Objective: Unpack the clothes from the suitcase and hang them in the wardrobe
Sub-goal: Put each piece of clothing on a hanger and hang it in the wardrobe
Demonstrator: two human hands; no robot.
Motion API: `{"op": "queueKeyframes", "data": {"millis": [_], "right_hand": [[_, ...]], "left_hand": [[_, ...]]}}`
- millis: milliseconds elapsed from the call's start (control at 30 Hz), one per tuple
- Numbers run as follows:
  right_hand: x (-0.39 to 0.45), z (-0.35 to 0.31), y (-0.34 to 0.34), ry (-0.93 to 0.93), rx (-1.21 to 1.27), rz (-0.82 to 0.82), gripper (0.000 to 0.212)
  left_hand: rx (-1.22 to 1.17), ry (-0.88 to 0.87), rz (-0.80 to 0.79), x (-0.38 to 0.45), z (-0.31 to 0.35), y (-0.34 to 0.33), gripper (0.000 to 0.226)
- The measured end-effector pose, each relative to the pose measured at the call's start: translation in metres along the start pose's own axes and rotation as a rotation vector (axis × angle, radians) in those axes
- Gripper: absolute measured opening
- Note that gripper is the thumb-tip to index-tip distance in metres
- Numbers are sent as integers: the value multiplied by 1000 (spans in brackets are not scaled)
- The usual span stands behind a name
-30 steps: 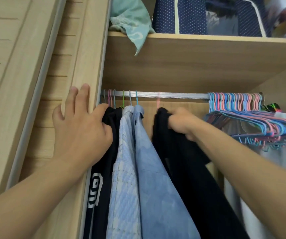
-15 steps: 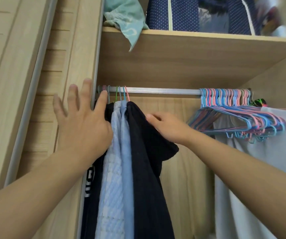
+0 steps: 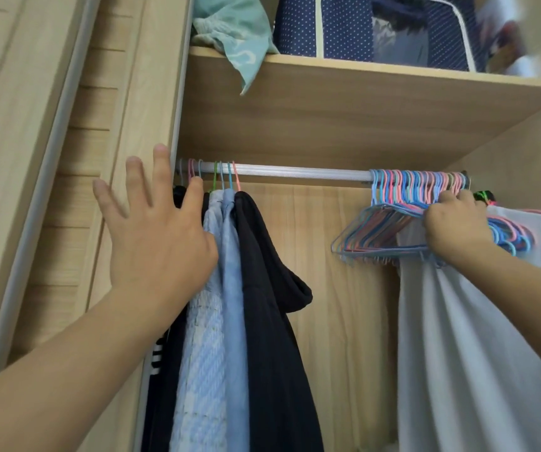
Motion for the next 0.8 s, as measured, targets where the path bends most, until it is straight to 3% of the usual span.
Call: {"op": "queueKeyframes", "data": {"millis": [167, 300, 433, 567, 667, 800], "right_hand": [[13, -12, 5, -113, 387, -36, 18], [17, -20, 23, -112, 358, 21, 15], [7, -38, 27, -26, 353, 7, 26], [-40, -52, 45, 93, 390, 194, 18], [-93, -33, 48, 107, 570, 216, 9], [-216, 36, 8, -67, 906, -46, 20]], "left_hand": [[-6, -8, -3, 0, 1, 0, 67], [-9, 1, -2, 0, -1, 0, 65], [-23, -3, -24, -2, -1, -1, 64], [-87, -4, -46, -4, 0, 2, 60], [-368, 74, 3, -21, 0, 21, 51], [-914, 46, 72, -101, 55, 73, 39]]}}
Point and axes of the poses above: each hand's wrist, its own x-axis towards the middle knuckle, its own y-axis out of the back of the hand, z = x × y, the point moved 10 cm from there along x, towards the middle knuckle, and after that the axes turned 10 degrees about x, right-handed, at the moved point
